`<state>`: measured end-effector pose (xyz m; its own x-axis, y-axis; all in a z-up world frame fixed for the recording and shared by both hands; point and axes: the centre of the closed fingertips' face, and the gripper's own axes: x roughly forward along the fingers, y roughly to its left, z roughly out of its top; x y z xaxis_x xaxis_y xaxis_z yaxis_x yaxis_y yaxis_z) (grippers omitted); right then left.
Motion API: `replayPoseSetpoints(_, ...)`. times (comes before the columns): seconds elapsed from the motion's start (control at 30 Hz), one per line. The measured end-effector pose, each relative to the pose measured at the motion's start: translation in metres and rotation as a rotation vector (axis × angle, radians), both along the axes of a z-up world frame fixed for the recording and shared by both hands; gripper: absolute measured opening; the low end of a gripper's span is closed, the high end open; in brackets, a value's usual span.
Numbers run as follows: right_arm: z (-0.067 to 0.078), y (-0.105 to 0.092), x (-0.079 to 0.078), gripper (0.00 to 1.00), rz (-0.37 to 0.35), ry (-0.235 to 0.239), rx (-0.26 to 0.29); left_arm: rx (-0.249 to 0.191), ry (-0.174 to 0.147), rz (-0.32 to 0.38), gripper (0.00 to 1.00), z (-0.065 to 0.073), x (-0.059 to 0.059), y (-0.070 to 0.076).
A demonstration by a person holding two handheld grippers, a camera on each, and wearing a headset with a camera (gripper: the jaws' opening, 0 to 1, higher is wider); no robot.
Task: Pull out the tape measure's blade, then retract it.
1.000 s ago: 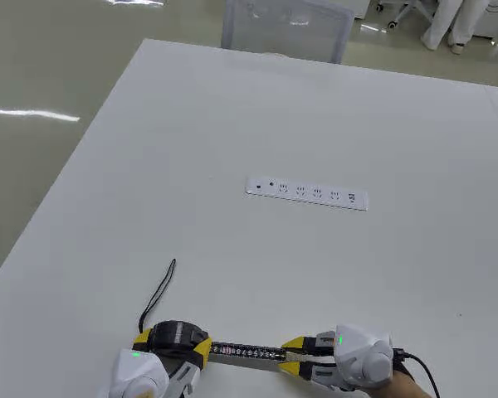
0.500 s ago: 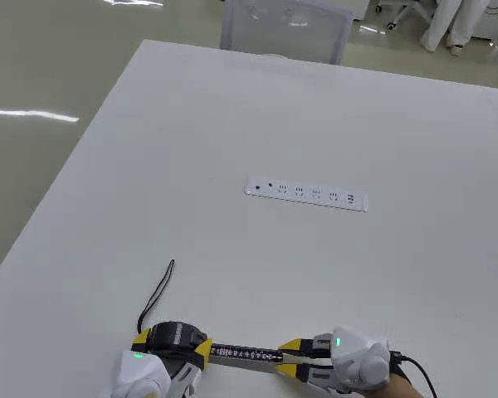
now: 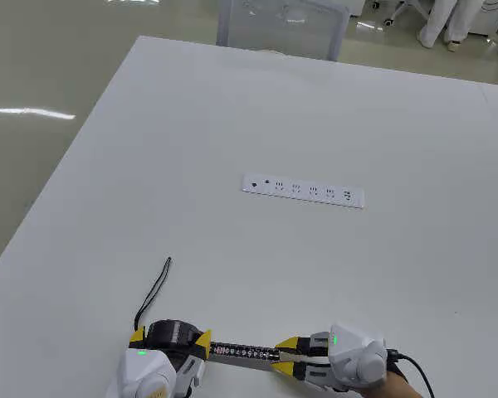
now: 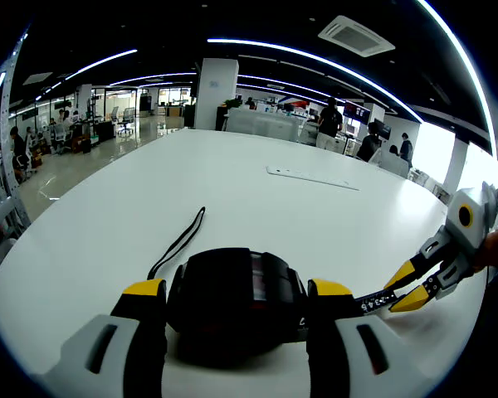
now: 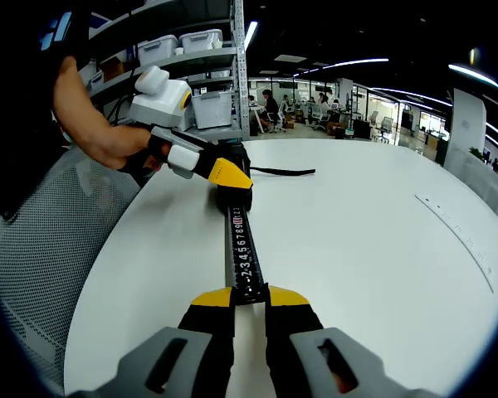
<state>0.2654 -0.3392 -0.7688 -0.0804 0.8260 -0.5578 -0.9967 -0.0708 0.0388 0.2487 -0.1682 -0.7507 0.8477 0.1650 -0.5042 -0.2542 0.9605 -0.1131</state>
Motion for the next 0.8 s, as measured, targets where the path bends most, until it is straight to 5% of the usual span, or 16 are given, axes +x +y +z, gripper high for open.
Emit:
replayPoseSetpoints(0.23, -0.0011, -0.0002, 0.0009, 0.12, -0.004, 0.002, 0.001, -0.015, 0.022, -0.013, 0.64, -0.0012, -0.0007, 0.0)
replayPoseSetpoints(0.8, -0.0005, 0.0035, 0.0005, 0.12, -0.007, 0.007, 0.008, -0.023, 0.017, -0.033, 0.61, -0.0004, -0.0021, -0.0009)
